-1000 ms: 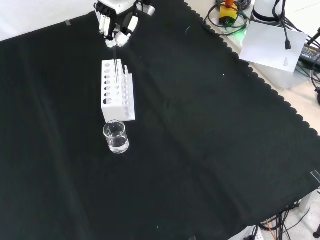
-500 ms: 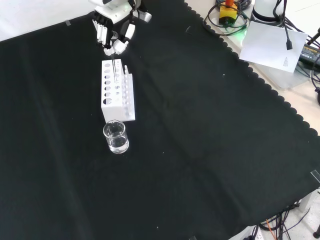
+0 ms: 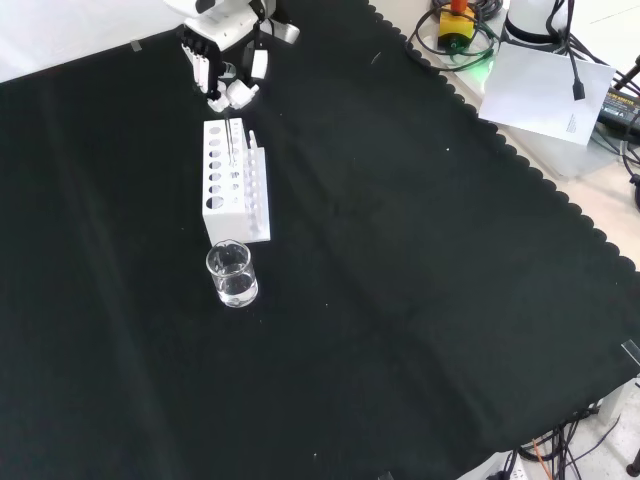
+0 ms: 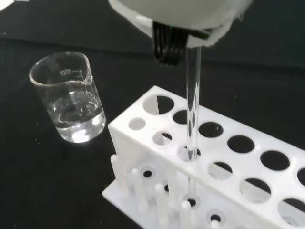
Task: Put the glass rod back on the white test tube rack.
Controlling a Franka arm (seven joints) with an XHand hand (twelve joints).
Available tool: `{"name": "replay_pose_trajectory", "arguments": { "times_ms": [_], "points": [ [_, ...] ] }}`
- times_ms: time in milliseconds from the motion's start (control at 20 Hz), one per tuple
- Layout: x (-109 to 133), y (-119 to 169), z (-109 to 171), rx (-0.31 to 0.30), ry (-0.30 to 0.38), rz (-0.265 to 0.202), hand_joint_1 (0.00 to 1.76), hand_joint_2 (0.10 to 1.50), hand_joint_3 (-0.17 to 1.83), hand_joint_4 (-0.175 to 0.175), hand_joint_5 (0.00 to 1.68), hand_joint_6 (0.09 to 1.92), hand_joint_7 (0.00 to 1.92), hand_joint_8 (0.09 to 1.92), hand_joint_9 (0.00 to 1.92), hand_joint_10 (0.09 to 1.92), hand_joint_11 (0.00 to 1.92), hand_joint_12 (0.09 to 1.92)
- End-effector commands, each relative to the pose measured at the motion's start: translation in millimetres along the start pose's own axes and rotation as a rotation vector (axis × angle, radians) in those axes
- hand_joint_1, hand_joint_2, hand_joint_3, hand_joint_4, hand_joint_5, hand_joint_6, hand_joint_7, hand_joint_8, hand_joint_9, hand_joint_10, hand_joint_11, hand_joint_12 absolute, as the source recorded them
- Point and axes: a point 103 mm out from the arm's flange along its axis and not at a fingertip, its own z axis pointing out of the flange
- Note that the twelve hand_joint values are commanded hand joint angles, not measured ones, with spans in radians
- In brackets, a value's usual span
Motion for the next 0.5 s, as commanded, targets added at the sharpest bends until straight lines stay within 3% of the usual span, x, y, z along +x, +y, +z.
{"name": "replay_pose_trajectory", "arguments": {
  "times_ms": [50, 250, 400, 500],
  "points": [
    [-3.8, -1.2, 1.7, 0.033, 0.015, 0.012, 1.32, 0.70, 0.60, -0.175, 1.14, 0.63, 1.35, 0.74, 1.84, 0.64, 1.77, 0.50],
    [0.7, 0.5, 1.1, 0.043, 0.009, 0.006, 1.32, 0.73, 0.54, -0.175, 1.10, 0.73, 1.39, 0.58, 1.84, 0.63, 1.77, 0.49],
    [3.9, 0.9, -2.9, 0.038, 0.003, 0.004, 1.41, 0.52, 0.78, -0.175, 0.95, 0.85, 1.37, 0.52, 1.85, 0.64, 1.78, 0.49],
    [4.8, 0.9, -5.5, 0.029, 0.002, 0.005, 1.42, 0.42, 0.89, -0.175, 0.87, 0.91, 1.24, 0.62, 1.85, 0.66, 1.79, 0.51]
  ]
}}
